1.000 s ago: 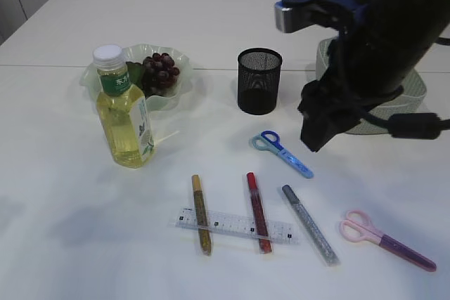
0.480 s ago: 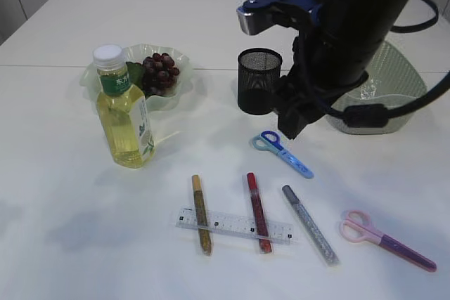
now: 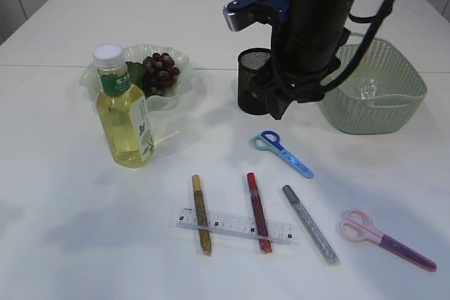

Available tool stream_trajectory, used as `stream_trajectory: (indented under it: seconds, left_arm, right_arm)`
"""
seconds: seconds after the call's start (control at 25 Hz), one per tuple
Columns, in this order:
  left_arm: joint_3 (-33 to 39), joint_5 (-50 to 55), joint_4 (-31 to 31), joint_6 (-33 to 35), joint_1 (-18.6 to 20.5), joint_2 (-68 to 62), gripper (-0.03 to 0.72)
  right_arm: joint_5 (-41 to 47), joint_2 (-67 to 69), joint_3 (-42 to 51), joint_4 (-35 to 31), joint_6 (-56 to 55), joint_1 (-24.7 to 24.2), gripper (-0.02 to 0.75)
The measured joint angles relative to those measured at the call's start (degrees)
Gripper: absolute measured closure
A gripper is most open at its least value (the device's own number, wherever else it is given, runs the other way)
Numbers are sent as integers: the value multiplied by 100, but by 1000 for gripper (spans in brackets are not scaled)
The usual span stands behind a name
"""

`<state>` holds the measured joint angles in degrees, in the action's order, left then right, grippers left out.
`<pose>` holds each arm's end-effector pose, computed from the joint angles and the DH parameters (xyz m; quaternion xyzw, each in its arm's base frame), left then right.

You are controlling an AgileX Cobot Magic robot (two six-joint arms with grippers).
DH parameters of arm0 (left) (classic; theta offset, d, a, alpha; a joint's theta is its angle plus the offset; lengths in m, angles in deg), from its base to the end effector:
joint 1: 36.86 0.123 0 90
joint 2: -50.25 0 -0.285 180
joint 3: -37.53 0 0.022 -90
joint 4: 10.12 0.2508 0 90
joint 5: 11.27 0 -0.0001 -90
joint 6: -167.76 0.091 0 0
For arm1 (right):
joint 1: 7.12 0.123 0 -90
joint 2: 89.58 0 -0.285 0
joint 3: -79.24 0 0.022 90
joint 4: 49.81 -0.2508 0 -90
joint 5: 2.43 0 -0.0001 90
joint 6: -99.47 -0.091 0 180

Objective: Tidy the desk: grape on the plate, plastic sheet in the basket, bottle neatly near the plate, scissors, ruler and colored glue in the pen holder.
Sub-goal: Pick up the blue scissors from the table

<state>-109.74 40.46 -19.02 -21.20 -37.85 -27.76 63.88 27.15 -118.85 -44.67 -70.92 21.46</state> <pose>0.2105 -0.0147 0.2475 -0.1066 0.9803 -0.0804 0.1455 0.3575 0.1862 0.2740 -0.3358 0.9318 -0.0209 0.1361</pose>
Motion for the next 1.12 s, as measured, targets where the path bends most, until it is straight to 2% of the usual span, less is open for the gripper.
stream_trajectory:
  seconds: [0.32, 0.44, 1.12]
  left_arm:
    - [0, 52, 0, 10, 0, 0, 305]
    - [0, 78, 14, 10, 0, 0, 305]
    - [0, 146, 129, 10, 0, 0, 309]
  right_arm:
    - [23, 873, -292, -514, 291, -569, 259]
    - [-10, 1097, -386, -514, 313, -686, 259]
    - [-415, 1931, -686, -565, 609, -697, 259]
